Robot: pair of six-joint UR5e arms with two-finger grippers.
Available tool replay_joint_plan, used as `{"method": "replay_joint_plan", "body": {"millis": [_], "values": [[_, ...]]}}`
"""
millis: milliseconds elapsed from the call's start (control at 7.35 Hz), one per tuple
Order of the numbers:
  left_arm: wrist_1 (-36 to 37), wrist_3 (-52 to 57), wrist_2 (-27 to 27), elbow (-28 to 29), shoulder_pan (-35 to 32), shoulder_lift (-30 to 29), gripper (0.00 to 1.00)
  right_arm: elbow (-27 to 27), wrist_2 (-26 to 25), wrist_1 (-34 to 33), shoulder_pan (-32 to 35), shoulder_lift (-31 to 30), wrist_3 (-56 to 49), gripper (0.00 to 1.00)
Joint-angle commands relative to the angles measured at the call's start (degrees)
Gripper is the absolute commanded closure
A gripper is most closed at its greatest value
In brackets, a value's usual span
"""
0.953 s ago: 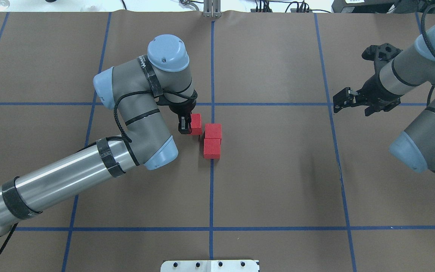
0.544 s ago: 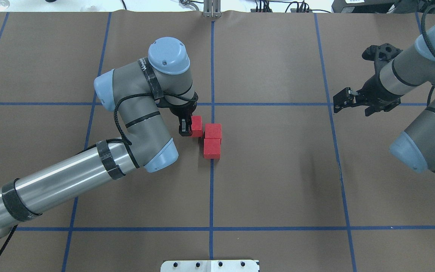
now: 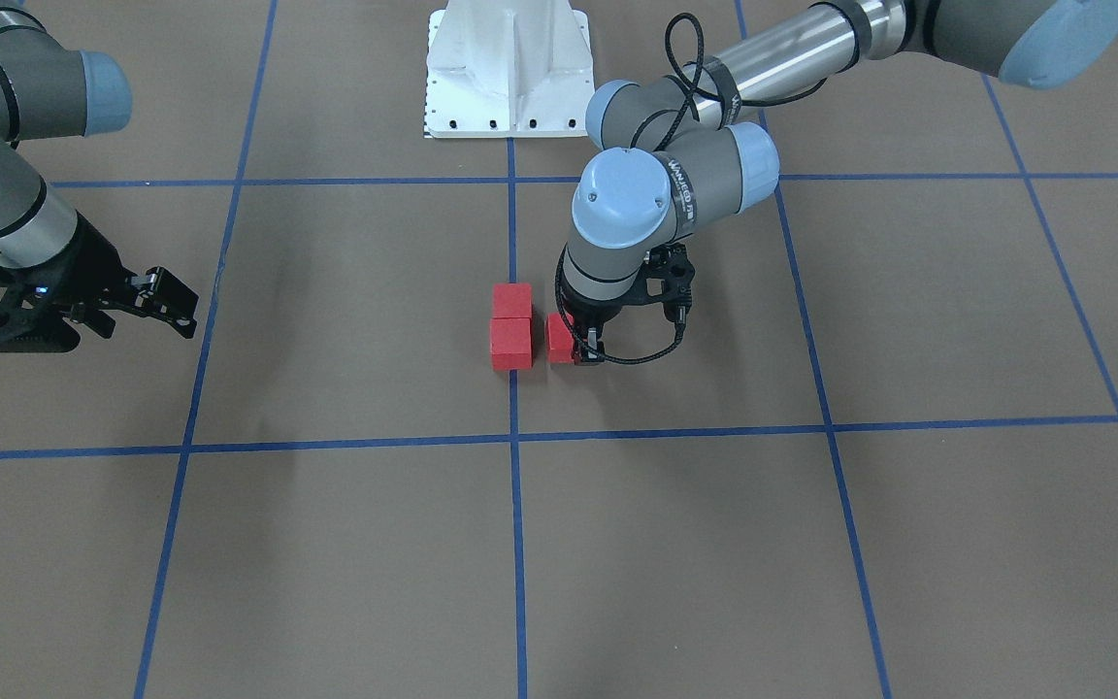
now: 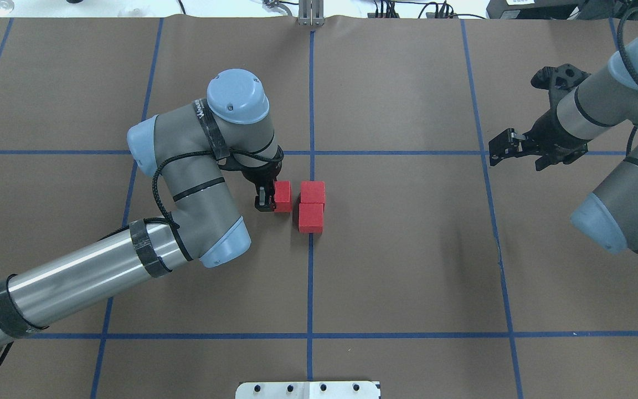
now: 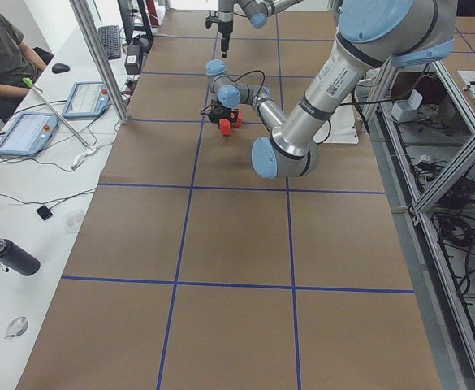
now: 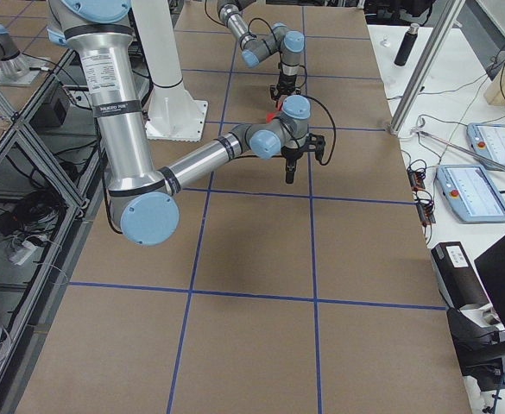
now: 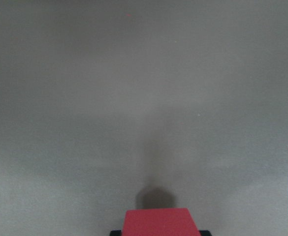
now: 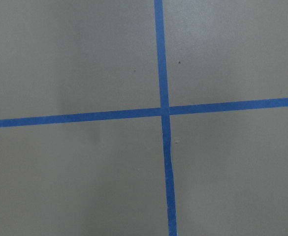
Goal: Form red blocks into L shape at center
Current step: 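Lower the cube beside the farther cube of the pair with the left gripper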
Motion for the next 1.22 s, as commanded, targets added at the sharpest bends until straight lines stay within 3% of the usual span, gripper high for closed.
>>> {"method": "replay_joint_plan", "body": {"millis": [0, 1089], "values": [[0.0, -0.13, 0.0, 0.07, 0.21, -0.43, 1.0, 0.07, 0.0, 0.0, 0.0, 0.0, 0.0, 0.01], [0.09, -2.24, 1.93, 0.69, 0.65, -1.04, 1.0, -0.28, 0.0, 0.0, 0.0, -0.09, -0.09, 0.01]]}}
